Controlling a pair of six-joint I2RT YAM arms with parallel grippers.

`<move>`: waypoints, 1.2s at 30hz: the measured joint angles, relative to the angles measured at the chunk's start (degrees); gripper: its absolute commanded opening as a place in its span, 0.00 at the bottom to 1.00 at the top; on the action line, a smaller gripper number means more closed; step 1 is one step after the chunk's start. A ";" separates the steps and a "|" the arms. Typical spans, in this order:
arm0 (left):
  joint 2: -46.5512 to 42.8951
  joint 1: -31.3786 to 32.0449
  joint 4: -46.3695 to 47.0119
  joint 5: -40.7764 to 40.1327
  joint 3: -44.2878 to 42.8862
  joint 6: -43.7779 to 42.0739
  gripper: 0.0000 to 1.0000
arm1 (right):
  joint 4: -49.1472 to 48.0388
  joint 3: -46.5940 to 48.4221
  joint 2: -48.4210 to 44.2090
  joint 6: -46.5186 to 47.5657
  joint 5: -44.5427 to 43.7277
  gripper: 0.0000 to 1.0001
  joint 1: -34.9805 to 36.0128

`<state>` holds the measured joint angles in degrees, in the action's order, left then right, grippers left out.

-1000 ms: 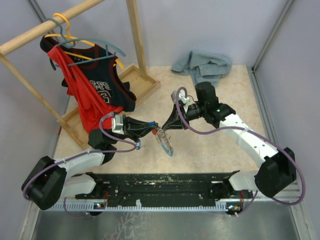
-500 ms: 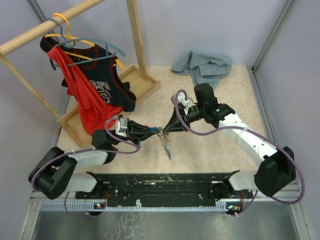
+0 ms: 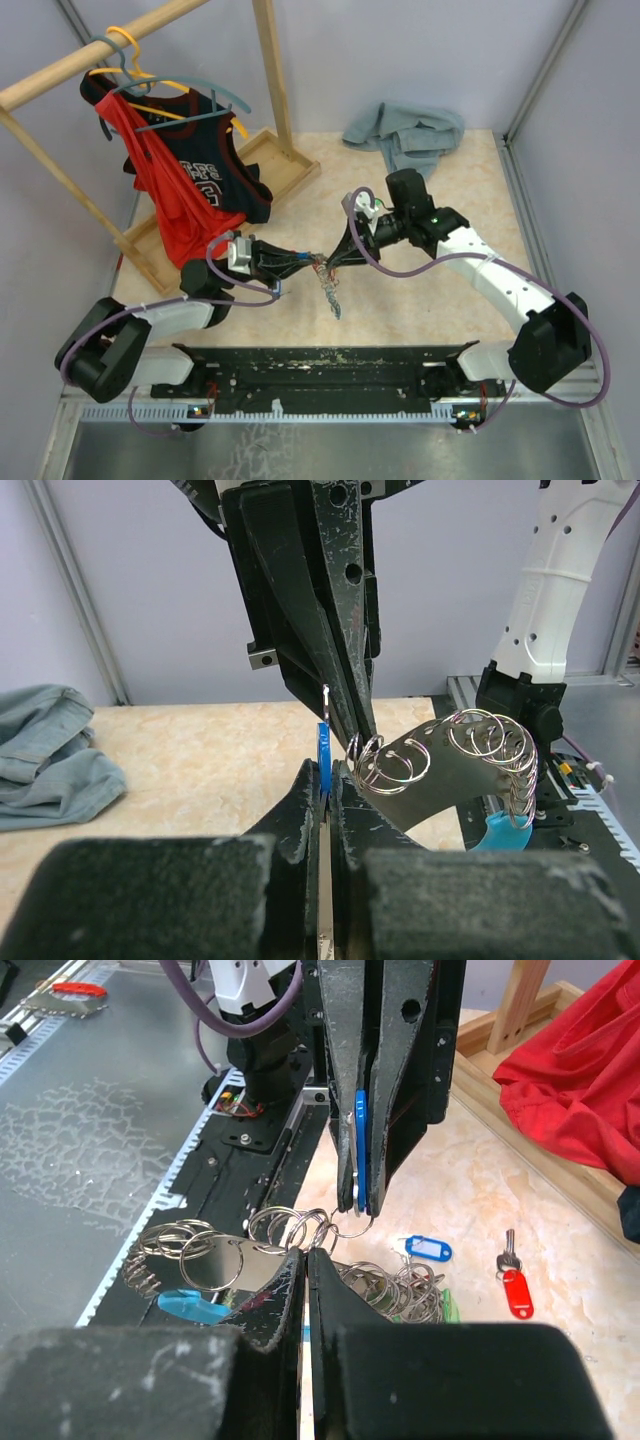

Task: Remove the keys from the keyring

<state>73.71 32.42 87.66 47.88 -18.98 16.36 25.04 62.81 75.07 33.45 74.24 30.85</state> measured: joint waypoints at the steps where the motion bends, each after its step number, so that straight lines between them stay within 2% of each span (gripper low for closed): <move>1: -0.24 -0.04 0.00 -0.11 0.00 -0.17 0.00 | 0.02 0.07 0.00 0.39 0.00 0.00 0.17; 24: -3.91 -0.20 -0.11 0.26 -0.13 -0.70 0.00 | 3.98 2.19 0.00 7.48 -2.43 0.00 3.19; 36: -3.91 -0.22 -0.22 2.80 -2.36 3.32 0.00 | 4.11 2.86 0.00 7.80 -6.47 0.00 5.16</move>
<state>69.80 32.21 87.44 50.68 -21.34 19.68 29.15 65.67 75.07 41.25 67.77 36.01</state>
